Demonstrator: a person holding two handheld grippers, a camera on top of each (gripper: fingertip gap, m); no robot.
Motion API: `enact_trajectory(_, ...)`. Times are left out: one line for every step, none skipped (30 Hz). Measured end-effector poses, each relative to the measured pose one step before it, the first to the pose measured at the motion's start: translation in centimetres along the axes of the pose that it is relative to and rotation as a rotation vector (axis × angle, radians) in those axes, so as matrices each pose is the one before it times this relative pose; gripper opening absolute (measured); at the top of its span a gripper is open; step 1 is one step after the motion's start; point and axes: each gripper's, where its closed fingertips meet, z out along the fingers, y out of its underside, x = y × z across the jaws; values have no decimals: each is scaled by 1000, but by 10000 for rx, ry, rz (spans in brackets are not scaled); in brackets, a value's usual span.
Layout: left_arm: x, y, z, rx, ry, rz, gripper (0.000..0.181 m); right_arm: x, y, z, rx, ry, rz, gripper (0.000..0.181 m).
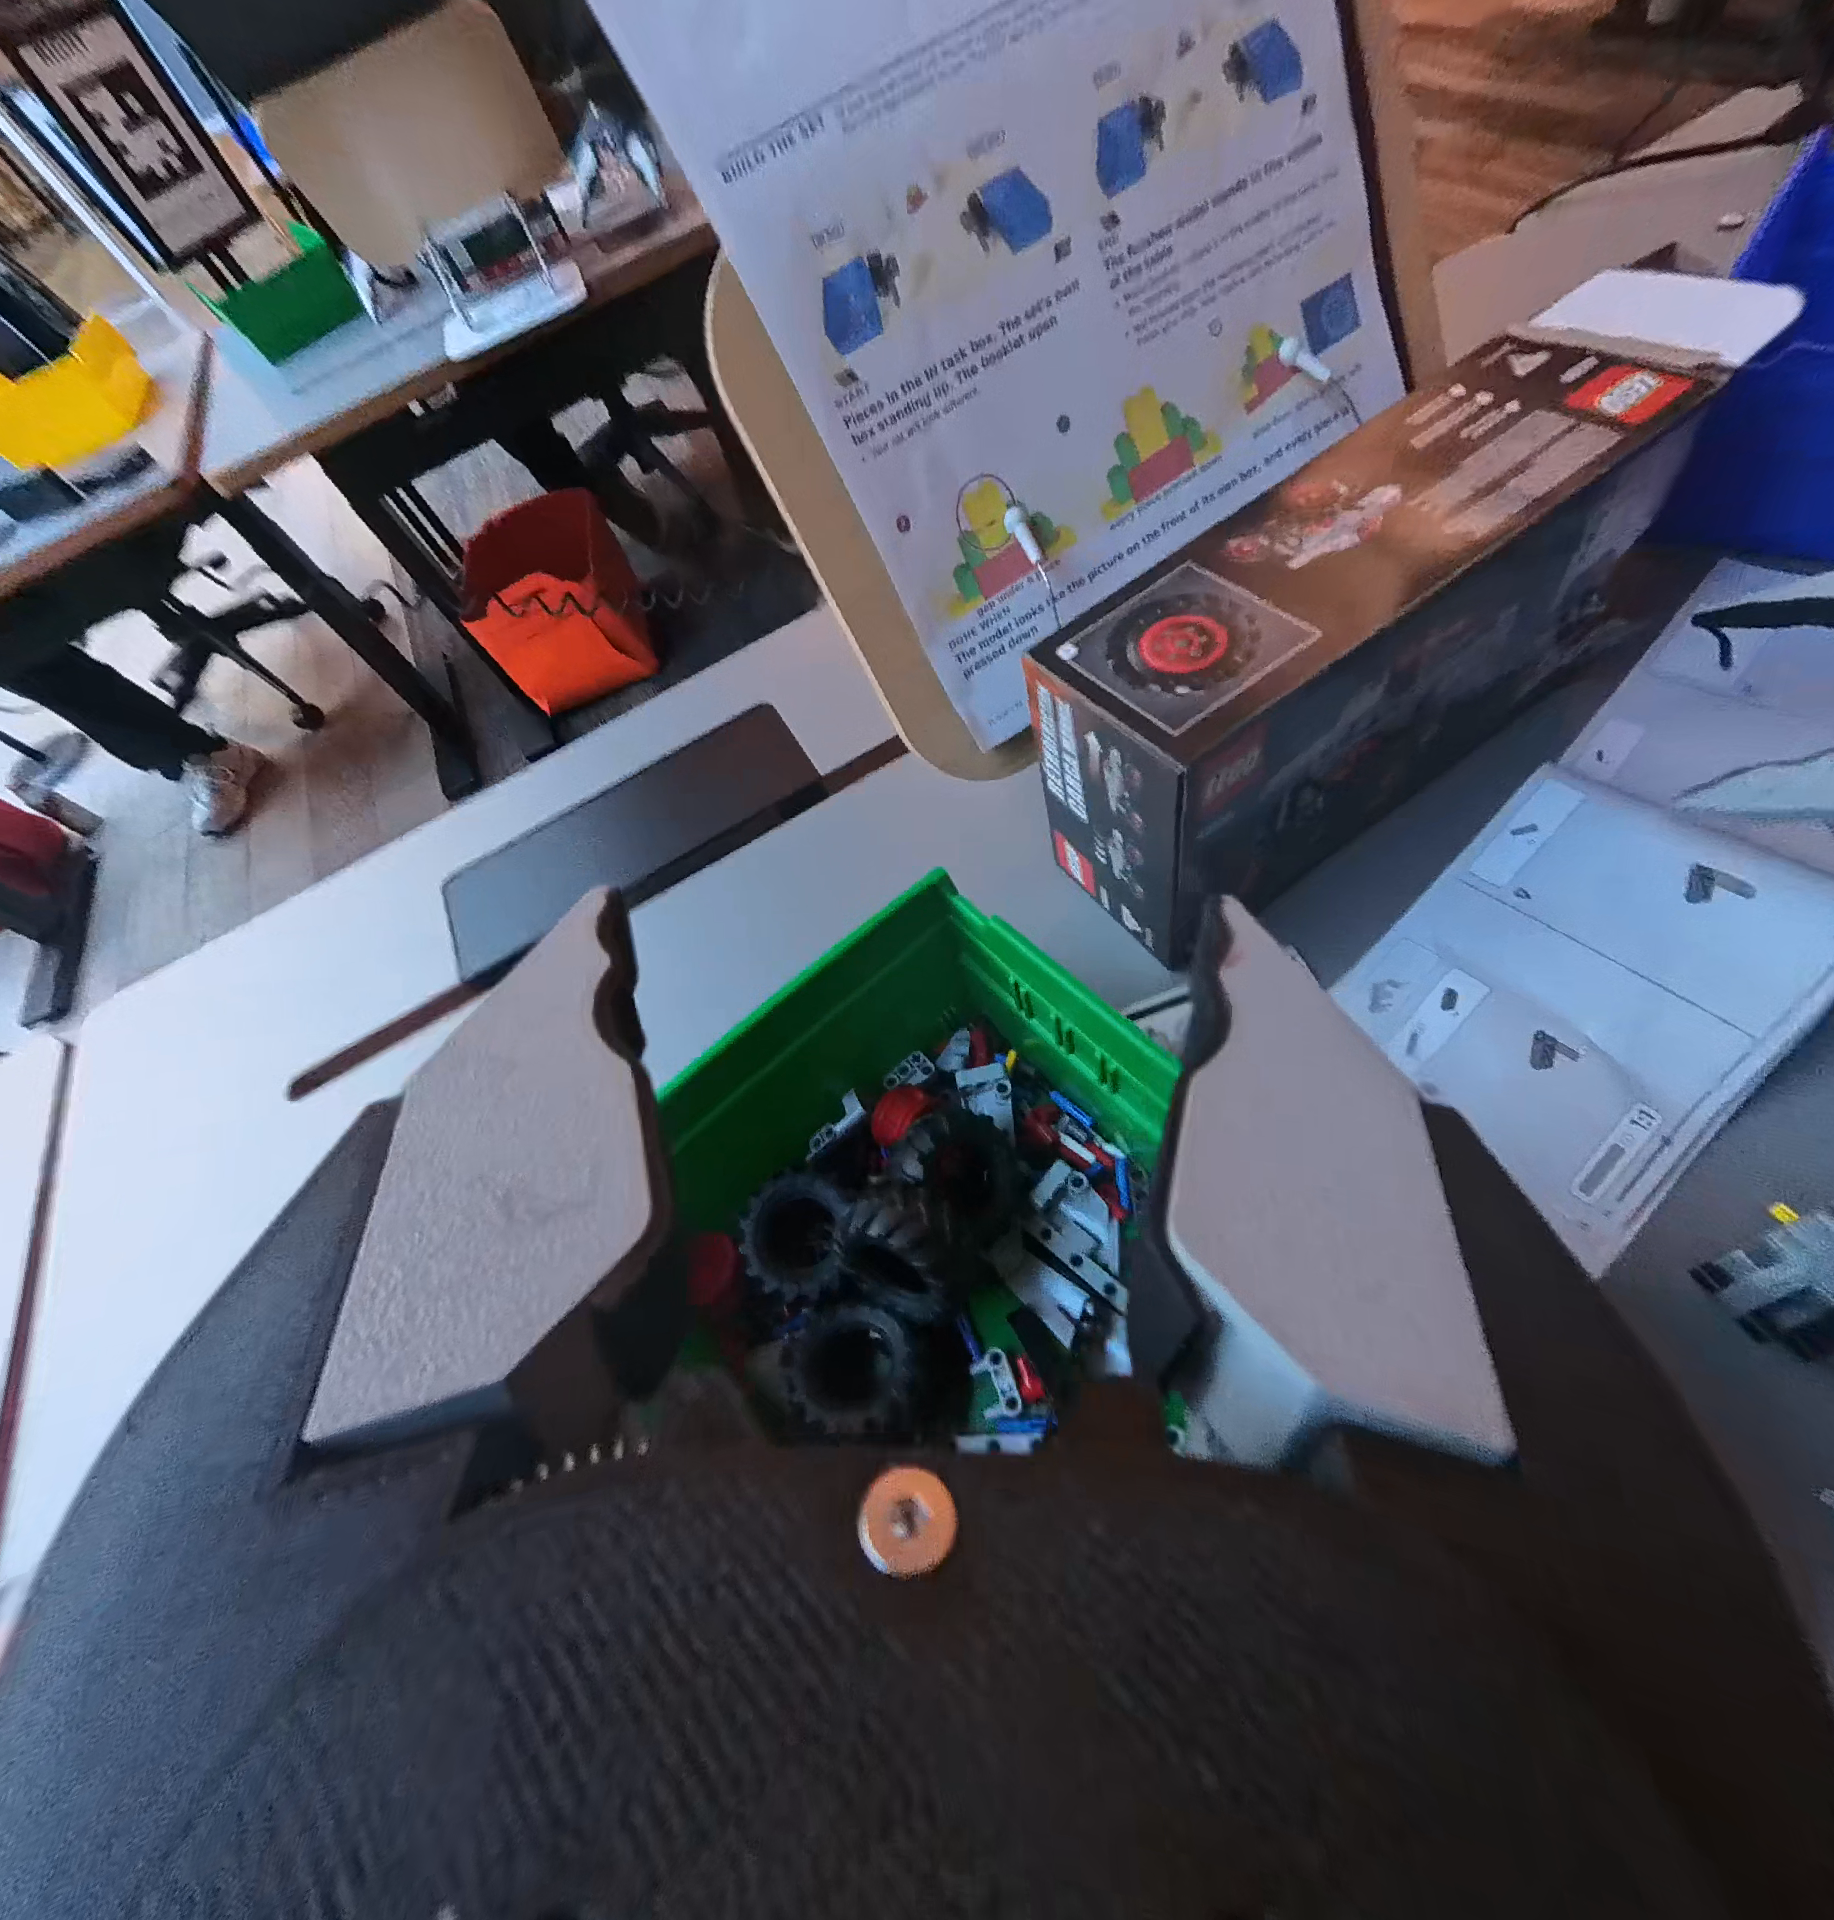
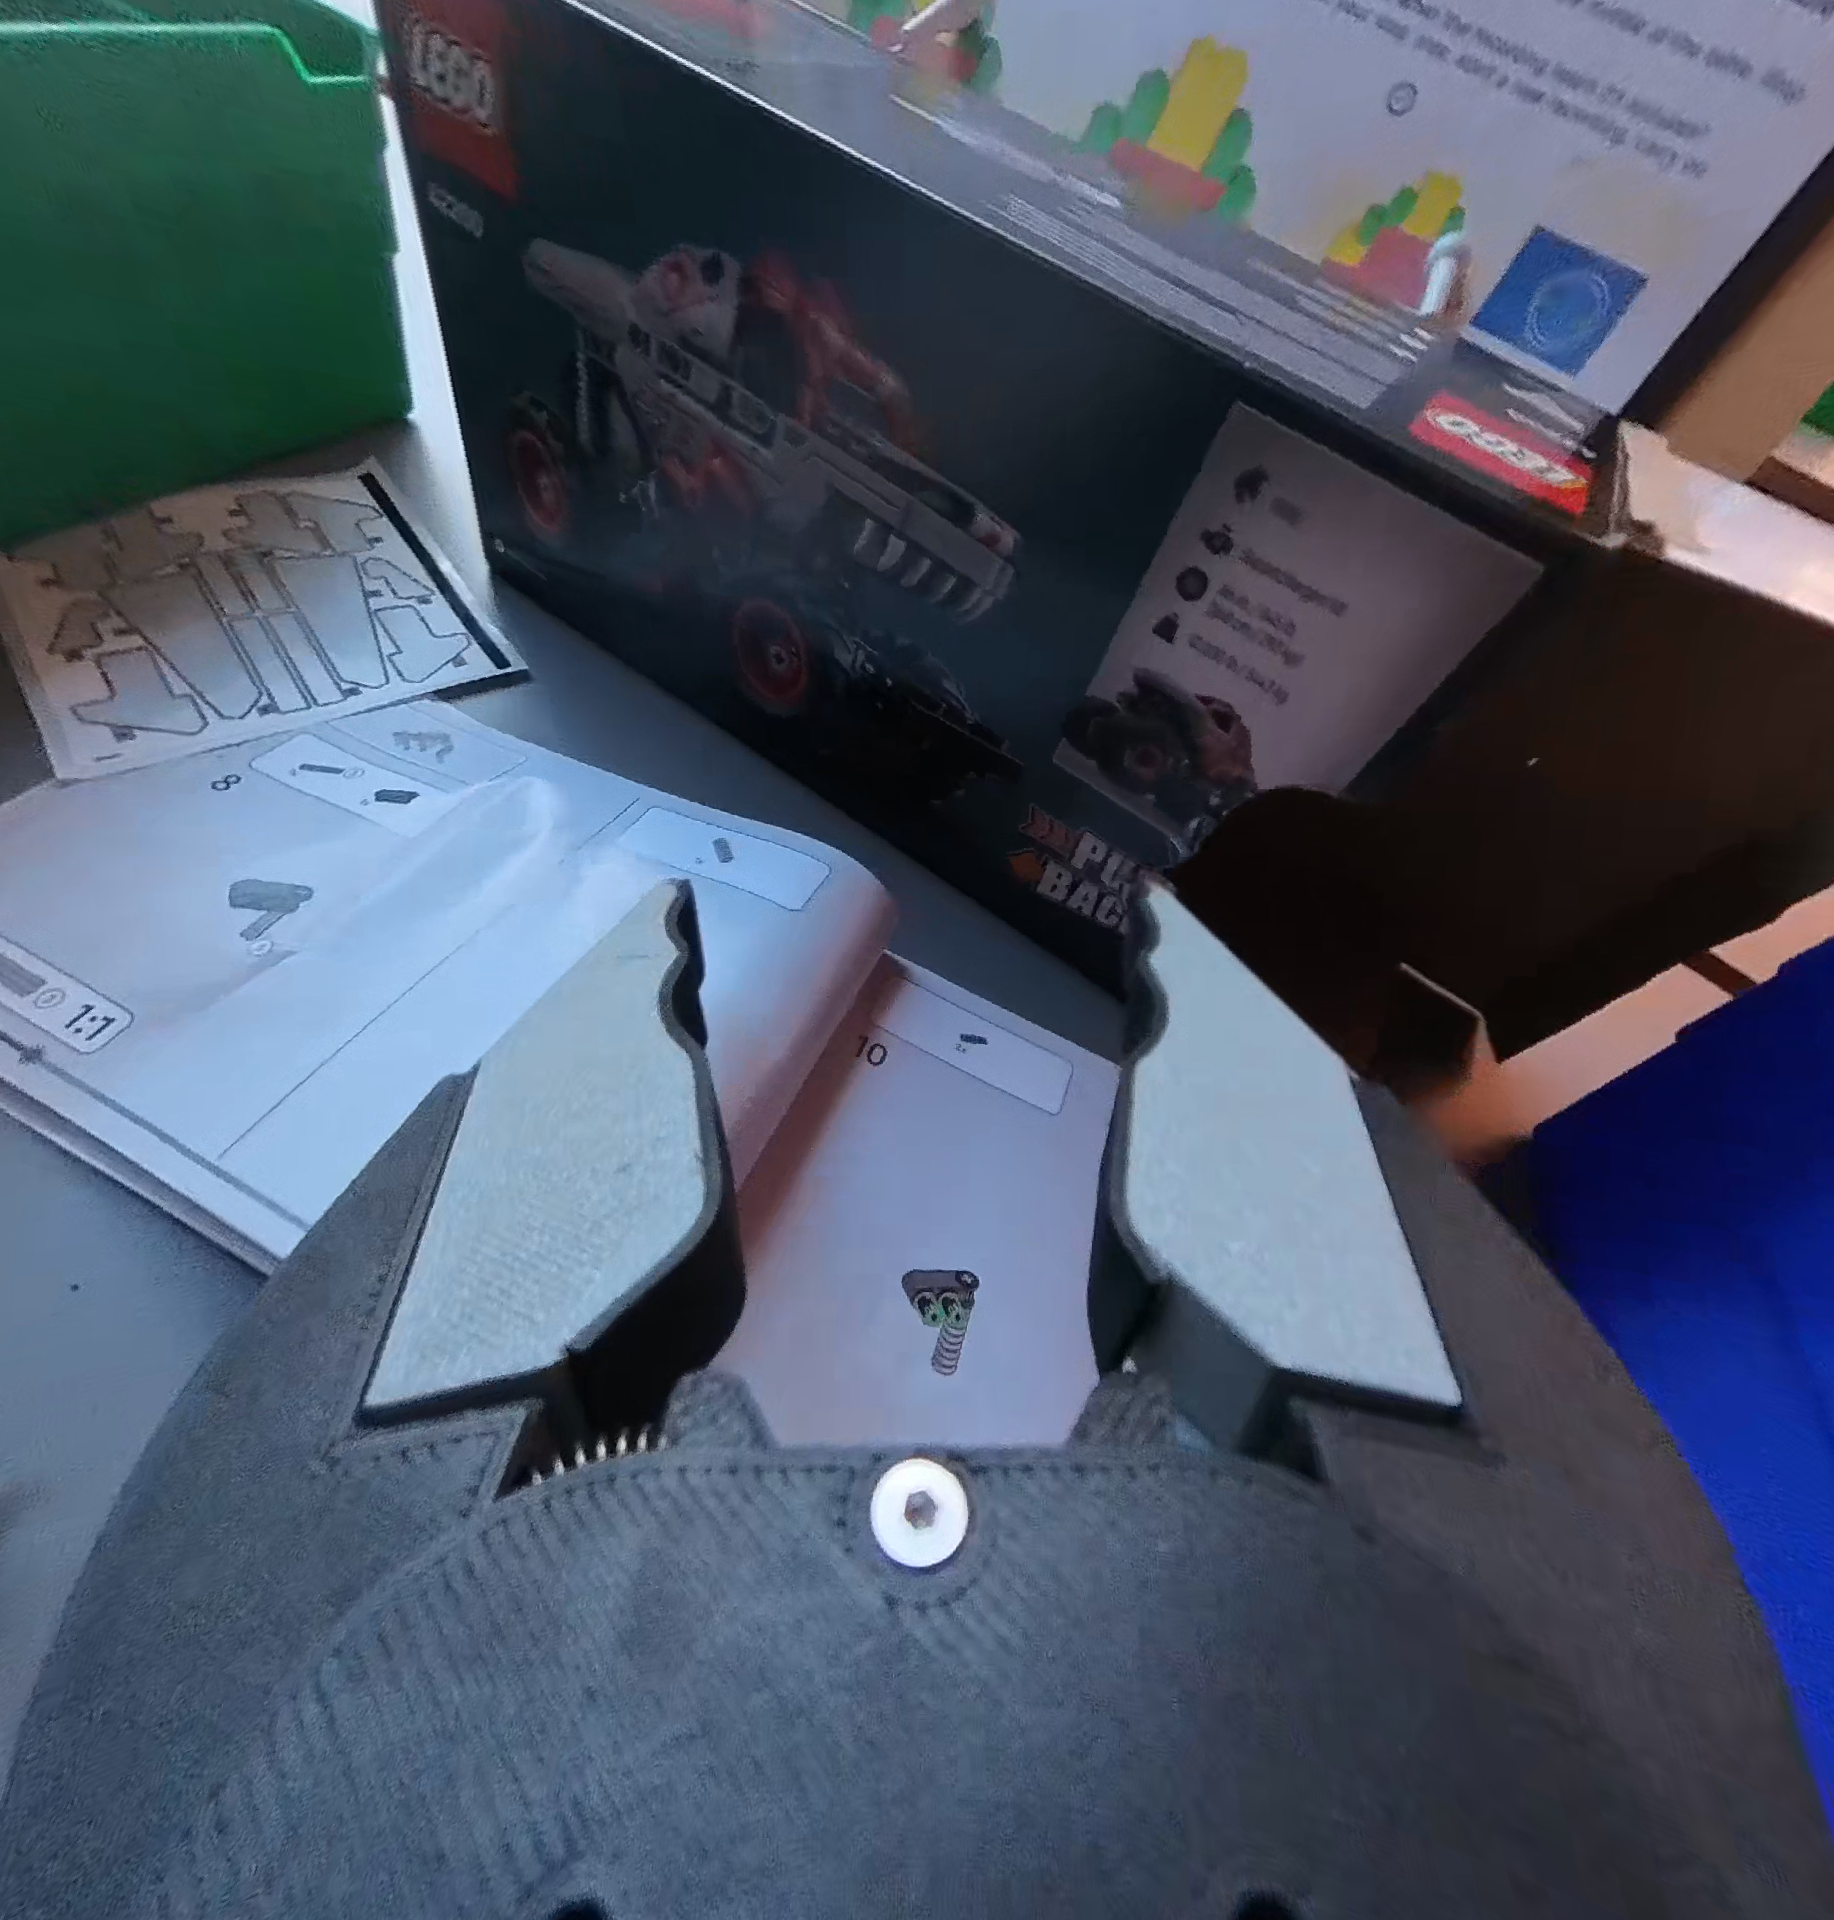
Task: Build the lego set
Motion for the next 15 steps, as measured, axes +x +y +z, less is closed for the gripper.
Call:
enact_trajectory(63, 593, 432, -217, 256, -199, 106, 169, 93, 68, 21, -29, 170, 80)
enact_trajectory(158, 605, 469, -152, 343, -170, 105, 151, 53, 42, 39, -32, 175, 80)
enact_trajectory(46, 621, 445, -81, 294, -136, 102, 127, 5, 32, 56, -40, 160, 79)
enact_trajectory(-112, 751, 415, -116, 206, -85, 100, 132, 2, 8, 48, -32, 132, 79)
enact_trajectory(-70, 854, 363, -164, 209, 37, 94, 160, -15, -3, 47, 3, 94, 79)
enact_trajectory(-155, 784, 291, -100, 109, 91, 86, 199, -83, -41, 75, 31, 54, 78)
enact_trajectory(-356, 568, 243, 19, -57, 74, 82, 210, -142, -64, 111, 41, 25, 76)
enact_trajectory(-253, 430, 204, 85, -49, 97, 79, 189, -162, -66, 124, 40, 26, 75)
enact_trajectory(80, 420, 193, 78, 118, 156, 71, 200, -141, -81, 121, 43, 48, 74)
enact_trajectory(161, 439, 185, 43, 134, 132, 60, 217, -150, -75, 126, 54, 61, 73)
enact_trajectory(107, 595, 139, -125, 101, 36, 52, 230, -135, -68, 117, 61, 53, 71)
enact_trajectory(205, 620, 61, -258, 162, 41, 49, 235, -75, -37, 73, 67, 33, 70)
enact_trajectory(234, 395, -62, -172, 136, 110, 46, 246, 4, -8, 32, 83, 19, 68)
enact_trajectory(289, 194, -203, -48, 88, 158, 45, 226, 41, 21, 20, 74, 18, 68)
enact_trajectory(275, 214, -314, -36, 38, 226, 45, 133, 53, 62, 7, 25, 28, 67)
